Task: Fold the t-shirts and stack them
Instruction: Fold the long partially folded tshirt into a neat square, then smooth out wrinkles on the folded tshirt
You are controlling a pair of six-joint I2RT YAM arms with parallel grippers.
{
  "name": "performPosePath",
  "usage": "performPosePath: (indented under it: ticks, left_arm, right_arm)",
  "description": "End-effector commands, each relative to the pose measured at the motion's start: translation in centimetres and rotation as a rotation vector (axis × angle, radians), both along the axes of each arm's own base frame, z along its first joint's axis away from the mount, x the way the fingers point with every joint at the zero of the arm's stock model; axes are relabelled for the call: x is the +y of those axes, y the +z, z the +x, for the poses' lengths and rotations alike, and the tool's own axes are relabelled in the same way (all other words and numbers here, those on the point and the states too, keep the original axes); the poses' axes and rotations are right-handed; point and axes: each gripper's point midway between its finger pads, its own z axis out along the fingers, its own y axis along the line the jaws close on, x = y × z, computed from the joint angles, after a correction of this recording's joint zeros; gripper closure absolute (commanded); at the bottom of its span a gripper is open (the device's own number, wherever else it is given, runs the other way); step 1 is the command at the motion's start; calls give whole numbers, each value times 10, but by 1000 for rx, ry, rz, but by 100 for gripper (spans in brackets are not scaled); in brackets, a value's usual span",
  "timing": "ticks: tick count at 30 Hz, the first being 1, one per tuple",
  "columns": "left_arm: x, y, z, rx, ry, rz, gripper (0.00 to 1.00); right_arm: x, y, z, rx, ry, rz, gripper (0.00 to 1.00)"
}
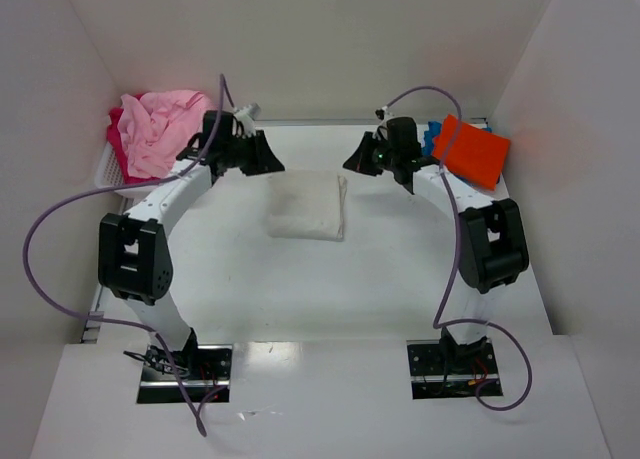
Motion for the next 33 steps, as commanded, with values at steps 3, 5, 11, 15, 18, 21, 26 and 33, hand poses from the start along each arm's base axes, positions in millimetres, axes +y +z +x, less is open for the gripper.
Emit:
performPosePath:
  ticks: [3, 5, 11, 15, 18, 21, 26, 33]
  left_arm:
    - [-15, -71, -29, 153, 4, 28, 88]
    - [-16, -96, -37, 208, 11, 44, 98]
    - [-7, -133, -56, 333, 43, 95, 100]
    - [-1, -154, -68, 415, 43, 133, 100]
    - [2, -161, -76, 451, 42, 156, 99]
    - [11, -170, -82, 478, 64, 203, 98]
    - [37, -177, -87, 515, 134, 199, 98]
    - [25, -109, -58, 330, 103, 122, 50]
  right_arm:
    - [47, -35, -34, 75, 132, 22, 100]
    - [56, -50, -39, 97, 146, 8, 100]
    - [62, -90, -34, 179, 130, -11, 100]
    - [55, -109, -30, 206, 93, -58, 100]
    - [48, -120, -25, 224, 75, -78, 100]
    - [37, -123, -20, 232, 42, -91, 100]
    - [19, -115, -12, 220, 2, -97, 99]
    - [-2, -66, -4, 129, -54, -132, 74]
